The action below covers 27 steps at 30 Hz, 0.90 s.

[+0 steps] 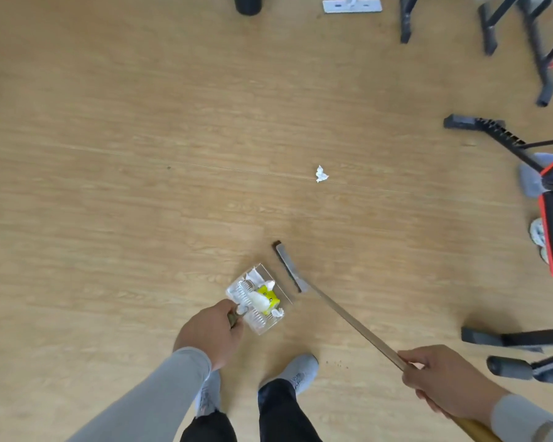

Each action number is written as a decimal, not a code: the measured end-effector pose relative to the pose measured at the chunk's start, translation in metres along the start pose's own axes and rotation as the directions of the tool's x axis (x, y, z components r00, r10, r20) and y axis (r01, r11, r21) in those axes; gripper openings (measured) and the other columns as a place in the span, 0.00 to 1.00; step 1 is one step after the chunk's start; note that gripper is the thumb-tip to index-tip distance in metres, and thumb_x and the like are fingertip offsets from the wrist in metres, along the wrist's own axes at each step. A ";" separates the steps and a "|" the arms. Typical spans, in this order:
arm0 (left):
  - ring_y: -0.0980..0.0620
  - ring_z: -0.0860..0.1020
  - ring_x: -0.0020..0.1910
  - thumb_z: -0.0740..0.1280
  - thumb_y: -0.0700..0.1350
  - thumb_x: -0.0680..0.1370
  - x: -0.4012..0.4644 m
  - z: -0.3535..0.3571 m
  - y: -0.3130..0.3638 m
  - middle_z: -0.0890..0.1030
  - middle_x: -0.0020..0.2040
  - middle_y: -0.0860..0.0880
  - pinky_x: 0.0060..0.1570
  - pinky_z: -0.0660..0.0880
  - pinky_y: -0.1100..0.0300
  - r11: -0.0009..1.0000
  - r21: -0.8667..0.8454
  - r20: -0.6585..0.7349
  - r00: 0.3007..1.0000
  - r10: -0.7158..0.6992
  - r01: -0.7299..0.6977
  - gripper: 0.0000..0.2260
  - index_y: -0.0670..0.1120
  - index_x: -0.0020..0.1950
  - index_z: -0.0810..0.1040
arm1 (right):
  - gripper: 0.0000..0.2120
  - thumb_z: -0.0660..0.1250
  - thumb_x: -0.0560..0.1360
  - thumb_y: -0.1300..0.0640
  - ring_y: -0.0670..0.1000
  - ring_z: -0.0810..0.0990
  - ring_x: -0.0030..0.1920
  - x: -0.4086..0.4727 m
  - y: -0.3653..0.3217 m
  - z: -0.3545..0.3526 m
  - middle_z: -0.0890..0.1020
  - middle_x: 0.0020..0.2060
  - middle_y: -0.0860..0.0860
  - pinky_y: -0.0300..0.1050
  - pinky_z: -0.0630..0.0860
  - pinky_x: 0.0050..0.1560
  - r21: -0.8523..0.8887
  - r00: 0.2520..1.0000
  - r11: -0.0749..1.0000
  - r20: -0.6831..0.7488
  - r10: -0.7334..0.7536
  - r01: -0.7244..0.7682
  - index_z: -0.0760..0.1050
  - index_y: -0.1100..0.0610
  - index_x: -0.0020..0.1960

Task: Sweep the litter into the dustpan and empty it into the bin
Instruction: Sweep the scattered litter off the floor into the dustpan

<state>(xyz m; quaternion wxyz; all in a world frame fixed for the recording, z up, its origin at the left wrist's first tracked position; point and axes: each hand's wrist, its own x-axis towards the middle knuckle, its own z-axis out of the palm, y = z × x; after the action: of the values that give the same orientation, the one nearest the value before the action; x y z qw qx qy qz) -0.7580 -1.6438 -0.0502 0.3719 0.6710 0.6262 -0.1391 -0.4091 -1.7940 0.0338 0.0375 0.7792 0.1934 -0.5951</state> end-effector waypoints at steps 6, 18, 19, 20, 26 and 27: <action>0.49 0.81 0.43 0.63 0.56 0.79 0.000 -0.003 -0.003 0.82 0.43 0.54 0.46 0.79 0.56 1.000 0.005 -0.005 1.000 0.015 -0.015 0.11 0.57 0.61 0.76 | 0.21 0.67 0.77 0.64 0.50 0.71 0.21 0.016 -0.007 -0.003 0.79 0.27 0.56 0.38 0.68 0.23 0.011 0.998 1.000 -0.048 0.029 -0.028 0.75 0.60 0.69; 0.50 0.81 0.44 0.62 0.54 0.80 -0.002 -0.005 -0.006 0.82 0.44 0.54 0.46 0.79 0.55 1.000 -0.003 -0.002 1.000 0.024 -0.024 0.10 0.56 0.60 0.76 | 0.24 0.68 0.76 0.64 0.50 0.70 0.23 0.009 -0.004 0.009 0.78 0.30 0.57 0.38 0.67 0.24 0.016 0.997 0.998 -0.057 0.055 -0.054 0.72 0.60 0.72; 0.50 0.81 0.43 0.62 0.54 0.80 -0.003 -0.007 -0.007 0.82 0.44 0.54 0.47 0.80 0.55 1.000 -0.012 0.005 1.000 0.023 -0.023 0.10 0.56 0.59 0.77 | 0.24 0.67 0.76 0.64 0.51 0.70 0.23 0.005 -0.001 0.007 0.78 0.30 0.57 0.38 0.67 0.25 0.029 0.996 0.998 -0.064 0.056 -0.054 0.72 0.60 0.72; 0.50 0.82 0.43 0.62 0.54 0.80 -0.006 -0.008 -0.007 0.82 0.44 0.55 0.48 0.80 0.54 1.000 -0.019 0.015 1.000 0.019 -0.019 0.10 0.56 0.59 0.77 | 0.24 0.68 0.76 0.64 0.51 0.71 0.23 0.001 0.001 0.003 0.78 0.30 0.57 0.38 0.68 0.25 0.034 0.996 0.998 -0.076 0.056 -0.054 0.72 0.60 0.71; 0.52 0.82 0.42 0.64 0.53 0.79 -0.026 -0.037 0.009 0.82 0.46 0.56 0.47 0.80 0.55 0.997 -0.074 0.013 1.000 -0.017 0.018 0.09 0.57 0.58 0.78 | 0.21 0.67 0.76 0.67 0.48 0.70 0.18 -0.030 0.014 -0.024 0.78 0.31 0.59 0.35 0.67 0.20 0.085 0.988 0.996 -0.153 0.029 -0.017 0.73 0.63 0.69; 0.52 0.82 0.41 0.65 0.53 0.79 -0.028 -0.045 0.014 0.82 0.45 0.56 0.47 0.81 0.54 0.995 -0.094 0.001 1.000 -0.014 0.014 0.08 0.56 0.57 0.79 | 0.20 0.67 0.77 0.68 0.48 0.70 0.17 -0.034 0.015 -0.031 0.78 0.32 0.60 0.35 0.66 0.20 0.099 0.986 0.995 -0.164 0.026 -0.010 0.73 0.65 0.68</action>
<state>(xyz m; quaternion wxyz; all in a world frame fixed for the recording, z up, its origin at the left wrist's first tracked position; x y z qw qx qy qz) -0.7620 -1.6334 0.0031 0.4022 0.6482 0.6368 -0.1120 -0.3830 -1.8078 0.0726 -0.0114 0.8283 0.1592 -0.5371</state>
